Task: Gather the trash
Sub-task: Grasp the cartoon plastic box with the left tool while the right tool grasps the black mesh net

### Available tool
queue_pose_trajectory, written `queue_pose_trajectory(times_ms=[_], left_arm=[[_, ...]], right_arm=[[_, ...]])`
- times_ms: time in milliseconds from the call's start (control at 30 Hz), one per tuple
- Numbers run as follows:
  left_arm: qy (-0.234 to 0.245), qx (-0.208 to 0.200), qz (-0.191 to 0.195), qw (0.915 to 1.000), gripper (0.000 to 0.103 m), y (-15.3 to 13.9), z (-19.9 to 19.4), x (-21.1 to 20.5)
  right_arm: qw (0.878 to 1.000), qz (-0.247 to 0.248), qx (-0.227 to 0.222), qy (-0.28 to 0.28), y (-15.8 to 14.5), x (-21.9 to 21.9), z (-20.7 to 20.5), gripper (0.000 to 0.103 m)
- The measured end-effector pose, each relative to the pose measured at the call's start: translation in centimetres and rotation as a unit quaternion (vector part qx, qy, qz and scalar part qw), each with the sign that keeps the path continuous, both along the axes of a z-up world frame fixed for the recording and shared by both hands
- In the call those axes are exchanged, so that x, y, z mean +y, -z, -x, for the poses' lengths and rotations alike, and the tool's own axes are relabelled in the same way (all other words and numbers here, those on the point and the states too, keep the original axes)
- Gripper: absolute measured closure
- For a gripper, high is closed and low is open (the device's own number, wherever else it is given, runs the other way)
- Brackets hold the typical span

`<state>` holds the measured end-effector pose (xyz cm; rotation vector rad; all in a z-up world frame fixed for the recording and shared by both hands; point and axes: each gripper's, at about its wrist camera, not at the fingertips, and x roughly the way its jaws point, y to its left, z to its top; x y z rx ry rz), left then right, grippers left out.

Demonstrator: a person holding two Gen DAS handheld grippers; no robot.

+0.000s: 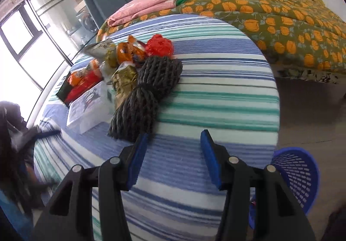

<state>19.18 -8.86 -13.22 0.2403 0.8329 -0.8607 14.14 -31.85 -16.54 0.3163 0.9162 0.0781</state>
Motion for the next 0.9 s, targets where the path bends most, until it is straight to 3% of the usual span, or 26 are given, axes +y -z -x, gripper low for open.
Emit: queue_pose_trajectory(times_ms=[67,200,267,300,367,467,533,600,633,733,833,900], left_arm=[[-0.019,-0.028,-0.027,0.999,0.005,-0.3,-1.1,-0.7],[-0.002,-0.059,-0.113,0.9918,0.005,0.8,-3.9,-3.7],[0.006,-0.062,-0.142,0.9878,0.005,1.7,-5.0,-4.6],[0.008,-0.056,-0.15,0.9871,0.005,2.2,-5.6,-4.9],[0.008,-0.045,-0.154,0.9869,0.005,2.9,-6.6,-4.8],[0.005,-0.036,-0.152,0.9878,0.005,2.9,-6.9,-4.7],[0.003,-0.042,-0.143,0.9889,0.014,2.7,-6.5,-4.6],[-0.015,-0.055,-0.147,0.9875,0.03,2.6,-6.1,-4.3],[-0.023,-0.05,-0.142,0.9884,0.03,2.5,-5.7,-3.9],[-0.082,-0.023,-0.117,0.9895,0.032,1.9,-4.5,-2.1],[-0.154,0.003,-0.103,0.9827,0.032,1.7,-1.9,-0.2],[-0.177,0.005,-0.098,0.9794,0.032,1.6,-0.3,0.6]], right_arm=[[1.0,-0.002,-0.005,-0.006,0.1,0.6,0.9,0.052],[1.0,-0.01,-0.016,-0.019,-0.2,2.1,2.4,0.052],[0.999,-0.006,-0.02,-0.024,-0.5,2.7,3.2,0.049],[0.999,-0.004,-0.021,-0.026,-0.6,2.9,3.6,0.042],[0.999,-0.002,-0.022,-0.029,-0.7,3.0,4.4,0.035],[0.999,0.01,-0.021,-0.031,-1.1,3.0,4.8,0.033],[0.999,0.017,-0.02,-0.028,-1.4,2.9,4.4,0.033],[0.999,0.024,-0.021,-0.025,-1.9,3.1,3.2,0.033],[0.999,0.026,-0.021,-0.023,-2.1,3.3,2.5,0.033],[0.999,0.026,-0.011,-0.019,-2.1,4.3,-0.3,0.033],[0.999,0.037,-0.003,-0.013,-1.7,5.8,-2.8,0.033],[0.998,0.058,0.002,-0.007,-1.3,6.7,-4.1,0.033]])
